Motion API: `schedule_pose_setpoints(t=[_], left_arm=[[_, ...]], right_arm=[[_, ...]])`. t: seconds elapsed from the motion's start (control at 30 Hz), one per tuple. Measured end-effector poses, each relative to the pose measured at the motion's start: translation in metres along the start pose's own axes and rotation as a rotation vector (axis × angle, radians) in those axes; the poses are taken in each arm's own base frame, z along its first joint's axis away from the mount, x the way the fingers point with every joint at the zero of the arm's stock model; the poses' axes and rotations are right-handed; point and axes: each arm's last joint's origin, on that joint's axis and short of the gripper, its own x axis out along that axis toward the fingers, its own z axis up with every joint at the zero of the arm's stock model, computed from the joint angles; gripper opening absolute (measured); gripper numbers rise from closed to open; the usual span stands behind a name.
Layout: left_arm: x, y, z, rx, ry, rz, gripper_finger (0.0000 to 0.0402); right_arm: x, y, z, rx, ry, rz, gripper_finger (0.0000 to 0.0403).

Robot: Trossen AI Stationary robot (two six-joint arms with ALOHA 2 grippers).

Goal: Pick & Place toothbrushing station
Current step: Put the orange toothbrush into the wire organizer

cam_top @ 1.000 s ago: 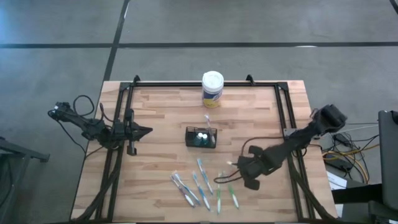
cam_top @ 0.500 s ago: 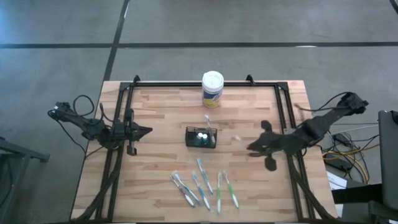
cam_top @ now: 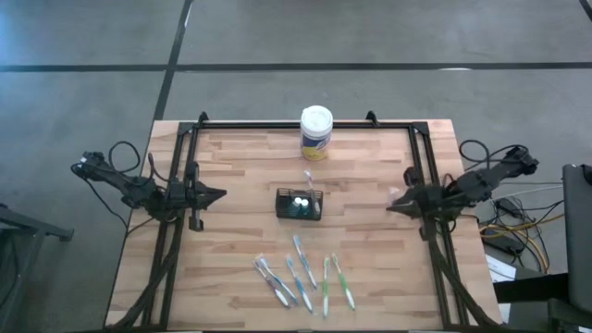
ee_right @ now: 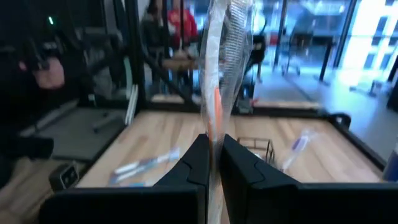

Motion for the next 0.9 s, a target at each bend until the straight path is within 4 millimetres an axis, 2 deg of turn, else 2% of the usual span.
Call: schedule_pose_setpoints(t=[0.3, 0.5, 0.7, 0.9], left_arm=[[0.0, 0.0, 0.0, 0.004, 0.0, 0.0, 0.0005], [0.0, 0.0, 0.0, 0.005, 0.0, 0.0, 0.0005], [0.0, 0.0, 0.001, 0.043, -0.005, 0.001, 0.0005], [0.004, -0.001, 0.01, -0.006, -0.095, 0.018, 0.0005]], right_arm=[[-0.02, -0.01, -0.035, 0.041, -0.112, -0.018, 0.0013], [-0.019, -0.01, -0.046, 0.013, -0.103, -0.029, 0.0013], [-0.017, -0.01, -0.04, 0.031, -0.141, -0.057, 0.0013], [-0.005, -0.005, -0.009, -0.049, -0.179, -0.092, 0.0013]])
